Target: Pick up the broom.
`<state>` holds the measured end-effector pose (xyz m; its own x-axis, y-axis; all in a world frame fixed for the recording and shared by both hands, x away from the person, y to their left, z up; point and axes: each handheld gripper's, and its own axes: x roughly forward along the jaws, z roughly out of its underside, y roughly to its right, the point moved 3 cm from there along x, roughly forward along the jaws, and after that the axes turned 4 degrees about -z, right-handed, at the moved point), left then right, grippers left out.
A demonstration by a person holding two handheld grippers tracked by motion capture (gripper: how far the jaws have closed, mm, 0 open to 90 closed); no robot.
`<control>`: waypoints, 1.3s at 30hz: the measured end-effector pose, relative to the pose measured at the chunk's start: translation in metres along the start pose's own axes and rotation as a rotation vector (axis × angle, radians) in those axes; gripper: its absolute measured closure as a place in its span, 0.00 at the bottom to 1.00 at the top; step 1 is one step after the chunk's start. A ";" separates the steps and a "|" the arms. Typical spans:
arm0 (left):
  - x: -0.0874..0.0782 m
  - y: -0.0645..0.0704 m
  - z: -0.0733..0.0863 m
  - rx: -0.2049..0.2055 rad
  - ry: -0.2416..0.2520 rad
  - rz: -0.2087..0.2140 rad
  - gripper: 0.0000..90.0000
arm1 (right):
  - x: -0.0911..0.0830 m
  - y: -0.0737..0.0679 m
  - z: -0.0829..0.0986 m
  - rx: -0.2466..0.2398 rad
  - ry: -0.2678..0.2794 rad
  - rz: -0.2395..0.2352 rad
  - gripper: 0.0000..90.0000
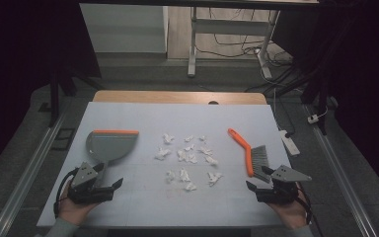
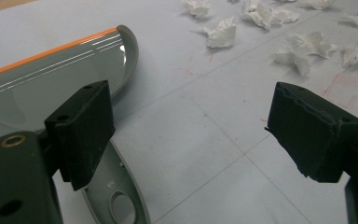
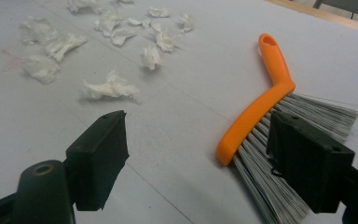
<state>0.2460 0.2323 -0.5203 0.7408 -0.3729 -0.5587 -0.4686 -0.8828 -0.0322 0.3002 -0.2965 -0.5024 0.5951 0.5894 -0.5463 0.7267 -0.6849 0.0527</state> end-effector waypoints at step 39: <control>0.006 0.008 -0.006 0.026 -0.015 0.018 0.17 | 0.033 0.033 -0.078 0.032 -0.254 0.094 0.23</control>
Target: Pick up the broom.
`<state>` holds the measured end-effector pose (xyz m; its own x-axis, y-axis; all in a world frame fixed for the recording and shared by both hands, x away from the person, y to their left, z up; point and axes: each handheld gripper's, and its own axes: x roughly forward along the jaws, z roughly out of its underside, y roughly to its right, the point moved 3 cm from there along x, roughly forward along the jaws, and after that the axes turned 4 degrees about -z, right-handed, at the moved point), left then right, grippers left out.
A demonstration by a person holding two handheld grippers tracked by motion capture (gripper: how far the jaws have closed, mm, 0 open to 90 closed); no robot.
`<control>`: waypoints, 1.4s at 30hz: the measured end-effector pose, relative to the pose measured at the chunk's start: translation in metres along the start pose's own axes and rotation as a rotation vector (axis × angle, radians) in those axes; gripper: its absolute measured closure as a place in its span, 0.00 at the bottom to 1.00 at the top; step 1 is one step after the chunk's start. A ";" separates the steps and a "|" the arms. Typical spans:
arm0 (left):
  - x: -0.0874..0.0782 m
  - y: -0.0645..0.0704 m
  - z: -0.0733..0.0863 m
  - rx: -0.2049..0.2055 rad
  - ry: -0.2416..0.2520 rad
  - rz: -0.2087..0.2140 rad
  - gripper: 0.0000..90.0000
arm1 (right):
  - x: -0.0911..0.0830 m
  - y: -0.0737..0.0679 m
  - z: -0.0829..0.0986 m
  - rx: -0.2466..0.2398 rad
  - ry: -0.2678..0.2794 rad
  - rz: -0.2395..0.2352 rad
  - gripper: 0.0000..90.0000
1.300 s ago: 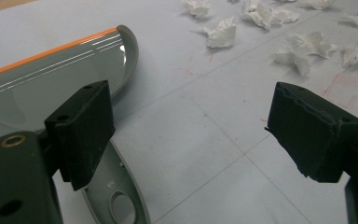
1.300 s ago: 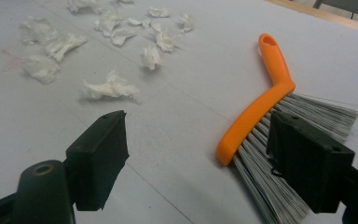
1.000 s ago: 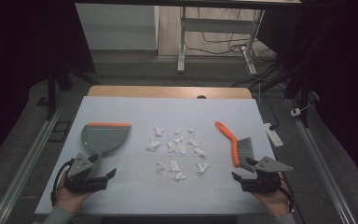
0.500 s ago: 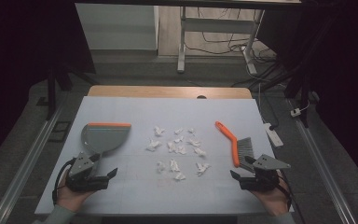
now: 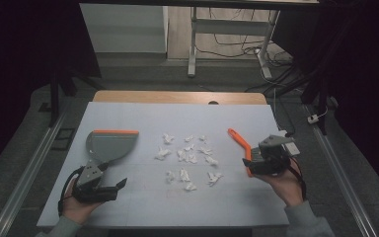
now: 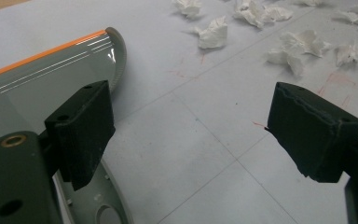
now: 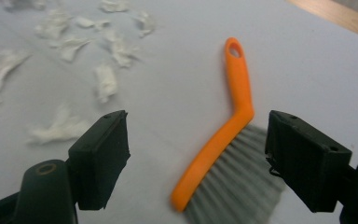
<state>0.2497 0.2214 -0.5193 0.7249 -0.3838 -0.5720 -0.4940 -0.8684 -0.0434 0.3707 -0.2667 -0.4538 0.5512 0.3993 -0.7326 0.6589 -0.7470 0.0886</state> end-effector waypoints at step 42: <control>-0.001 -0.006 0.005 -0.019 -0.001 0.019 0.18 | 0.117 0.069 -0.024 0.202 -0.530 -0.007 0.53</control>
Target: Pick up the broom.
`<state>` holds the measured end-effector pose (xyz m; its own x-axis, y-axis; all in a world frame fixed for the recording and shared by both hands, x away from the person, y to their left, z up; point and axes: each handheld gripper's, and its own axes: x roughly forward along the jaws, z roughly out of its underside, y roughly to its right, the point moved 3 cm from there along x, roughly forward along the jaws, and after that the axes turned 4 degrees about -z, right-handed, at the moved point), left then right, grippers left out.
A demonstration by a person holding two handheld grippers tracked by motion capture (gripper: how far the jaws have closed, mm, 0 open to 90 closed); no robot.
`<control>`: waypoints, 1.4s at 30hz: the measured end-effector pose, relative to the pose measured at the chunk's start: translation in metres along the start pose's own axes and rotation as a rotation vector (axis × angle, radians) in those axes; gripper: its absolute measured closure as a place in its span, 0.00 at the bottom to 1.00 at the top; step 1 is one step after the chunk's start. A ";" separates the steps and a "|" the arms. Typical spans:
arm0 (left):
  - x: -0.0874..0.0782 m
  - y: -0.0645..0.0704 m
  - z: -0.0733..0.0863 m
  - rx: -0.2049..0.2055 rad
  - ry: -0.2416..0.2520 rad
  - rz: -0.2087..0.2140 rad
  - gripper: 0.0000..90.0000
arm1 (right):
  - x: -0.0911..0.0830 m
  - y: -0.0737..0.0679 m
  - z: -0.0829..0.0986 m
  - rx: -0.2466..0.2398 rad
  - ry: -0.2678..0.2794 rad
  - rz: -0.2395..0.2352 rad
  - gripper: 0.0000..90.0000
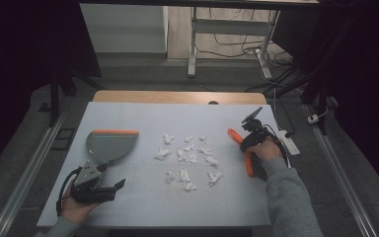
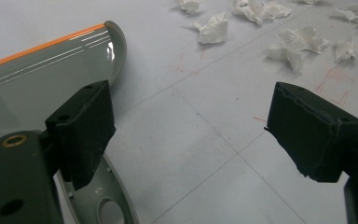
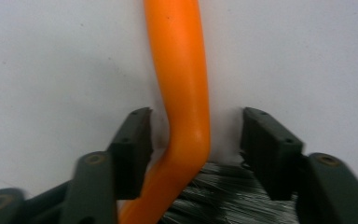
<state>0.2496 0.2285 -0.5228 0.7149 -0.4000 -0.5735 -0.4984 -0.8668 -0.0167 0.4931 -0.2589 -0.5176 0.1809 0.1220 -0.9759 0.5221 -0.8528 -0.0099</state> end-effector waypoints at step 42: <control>0.000 0.010 -0.006 0.022 0.023 0.002 0.18 | -0.129 -0.080 0.014 0.013 0.764 -0.449 0.77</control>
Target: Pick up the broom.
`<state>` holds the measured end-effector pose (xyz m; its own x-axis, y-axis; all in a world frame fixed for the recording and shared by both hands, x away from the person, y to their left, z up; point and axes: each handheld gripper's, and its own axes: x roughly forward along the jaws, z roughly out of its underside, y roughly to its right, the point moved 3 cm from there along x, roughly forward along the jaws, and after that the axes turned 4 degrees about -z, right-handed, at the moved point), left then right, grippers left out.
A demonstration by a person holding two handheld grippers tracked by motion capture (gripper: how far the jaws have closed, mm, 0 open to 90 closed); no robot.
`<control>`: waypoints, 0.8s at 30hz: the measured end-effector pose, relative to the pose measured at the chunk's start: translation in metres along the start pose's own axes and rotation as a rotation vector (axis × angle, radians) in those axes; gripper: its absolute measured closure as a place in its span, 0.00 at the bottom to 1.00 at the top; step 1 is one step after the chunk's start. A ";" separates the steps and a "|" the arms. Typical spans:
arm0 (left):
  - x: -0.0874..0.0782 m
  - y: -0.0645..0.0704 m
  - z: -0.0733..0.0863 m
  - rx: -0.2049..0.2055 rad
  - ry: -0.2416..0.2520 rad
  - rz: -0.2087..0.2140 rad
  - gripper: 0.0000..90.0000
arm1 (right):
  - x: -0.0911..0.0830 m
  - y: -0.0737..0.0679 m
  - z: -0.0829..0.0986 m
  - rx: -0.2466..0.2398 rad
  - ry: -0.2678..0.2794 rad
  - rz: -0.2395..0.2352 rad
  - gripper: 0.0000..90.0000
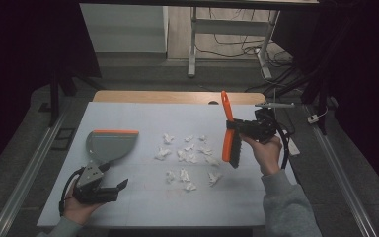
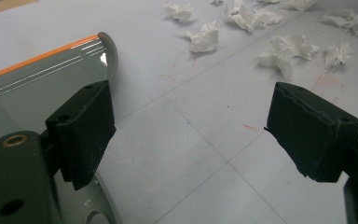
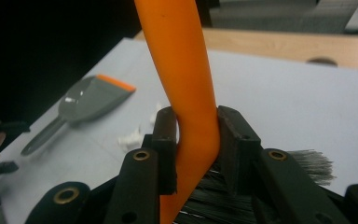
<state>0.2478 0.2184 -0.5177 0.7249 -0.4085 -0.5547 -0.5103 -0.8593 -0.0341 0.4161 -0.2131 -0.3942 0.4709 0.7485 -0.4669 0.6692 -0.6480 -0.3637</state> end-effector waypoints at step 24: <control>0.056 0.094 -0.089 0.116 0.120 0.154 0.22 | 0.052 -0.033 0.037 0.106 0.164 -0.078 0.77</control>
<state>0.2819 0.0877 -0.4779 0.6810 -0.5716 -0.4577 -0.6637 -0.7459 -0.0560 0.3973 -0.1583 -0.4359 0.5132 0.8043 -0.2995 0.6474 -0.5919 -0.4802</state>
